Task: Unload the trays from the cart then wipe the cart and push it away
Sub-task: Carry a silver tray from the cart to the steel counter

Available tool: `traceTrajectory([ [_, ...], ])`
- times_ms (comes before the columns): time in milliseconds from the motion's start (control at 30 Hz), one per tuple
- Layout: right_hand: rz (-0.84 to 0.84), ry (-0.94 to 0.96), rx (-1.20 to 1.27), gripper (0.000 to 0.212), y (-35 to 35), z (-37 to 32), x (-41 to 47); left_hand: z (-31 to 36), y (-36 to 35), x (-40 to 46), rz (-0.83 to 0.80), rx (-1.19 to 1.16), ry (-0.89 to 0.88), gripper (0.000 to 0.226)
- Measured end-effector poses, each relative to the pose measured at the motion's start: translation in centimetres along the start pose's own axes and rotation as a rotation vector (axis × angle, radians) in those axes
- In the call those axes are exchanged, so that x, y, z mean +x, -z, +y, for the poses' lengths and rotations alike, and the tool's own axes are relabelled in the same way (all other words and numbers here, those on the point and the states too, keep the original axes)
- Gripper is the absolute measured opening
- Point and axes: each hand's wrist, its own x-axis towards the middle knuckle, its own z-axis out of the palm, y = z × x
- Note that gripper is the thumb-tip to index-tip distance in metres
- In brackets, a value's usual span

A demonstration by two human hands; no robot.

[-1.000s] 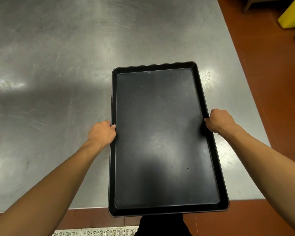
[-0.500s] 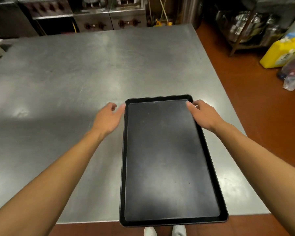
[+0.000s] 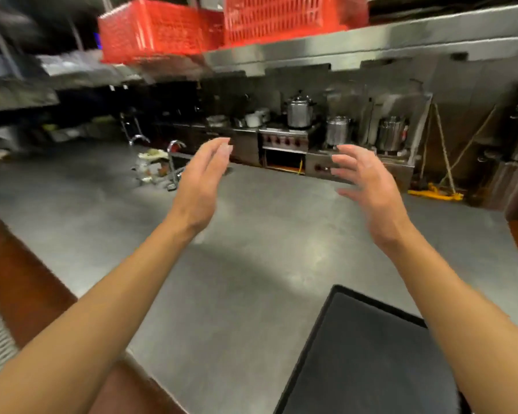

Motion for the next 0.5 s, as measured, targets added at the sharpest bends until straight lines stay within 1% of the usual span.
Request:
traceTrajectory([
  [100,-0.151,0.139,0.131,0.058,-4.7,-4.9,1.4,5.4,6.3,-1.5,0.136,0.034,-0.031,0.045],
  [167,-0.258,0.218,0.215,0.059,-8.3,-8.3,1.2,9.1,10.3,-3.6,0.229,0.088,-0.079,0.048],
  [267,-0.424,0.316,0.326,0.054,-13.8,-13.2,0.0,13.9,16.4,-7.7,0.380,0.178,-0.147,0.049],
  [367,-0.575,0.398,0.441,0.059,-19.2,-18.8,-3.1,19.0,21.8,-13.1,0.525,0.279,-0.174,0.052],
  [500,-0.809,0.458,0.599,0.045,-26.0,-26.5,-10.1,26.6,27.5,-23.3,0.732,0.506,-0.169,0.065],
])
